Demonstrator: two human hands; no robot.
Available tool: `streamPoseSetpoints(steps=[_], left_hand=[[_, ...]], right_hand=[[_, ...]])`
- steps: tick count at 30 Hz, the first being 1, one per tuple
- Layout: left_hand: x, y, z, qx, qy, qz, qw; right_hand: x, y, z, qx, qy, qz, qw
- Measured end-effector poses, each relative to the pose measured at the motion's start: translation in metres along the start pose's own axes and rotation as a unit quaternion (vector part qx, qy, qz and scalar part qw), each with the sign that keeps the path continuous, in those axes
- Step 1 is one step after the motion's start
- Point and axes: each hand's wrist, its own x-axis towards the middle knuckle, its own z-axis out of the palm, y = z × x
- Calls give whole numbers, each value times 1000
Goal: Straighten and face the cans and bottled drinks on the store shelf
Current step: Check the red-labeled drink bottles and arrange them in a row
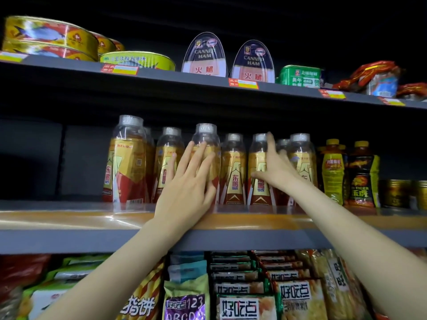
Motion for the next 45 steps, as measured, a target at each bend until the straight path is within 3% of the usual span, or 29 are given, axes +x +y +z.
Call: streamPoseSetpoints(steps=[4,12,19,22,24,26,28,32,36,40,45], left_hand=[[0,-1,2,2,5,5,1000],[0,-1,1,8,1,12,1000],[-1,-3,0,6,1,17,1000],[0,-2,0,4,-3,14,1000],[1,-1,0,4,-3,12,1000],[1,0,0,7,-4,15,1000],[0,0,0,9,-6,11,1000],[0,1,-1,4,-13,5,1000],[0,1,-4,-12,-25,0,1000],[0,3,-6,-18,-32,-3,999],[2,7,-16,-16,-30,21,999]], right_hand=[[22,5,19,-5,-15,18,1000],[54,8,47,-119,6,11,993],[56,12,51,-93,-8,2,996],[53,8,40,27,31,6,999],[49,3,30,178,16,12,984],[38,-4,26,373,-90,64,921],[30,-6,31,441,-155,83,880],[25,-4,38,313,-152,27,937],[23,2,26,237,-113,41,964],[-5,15,-8,281,-102,18,954],[-54,27,-43,271,24,-68,960]])
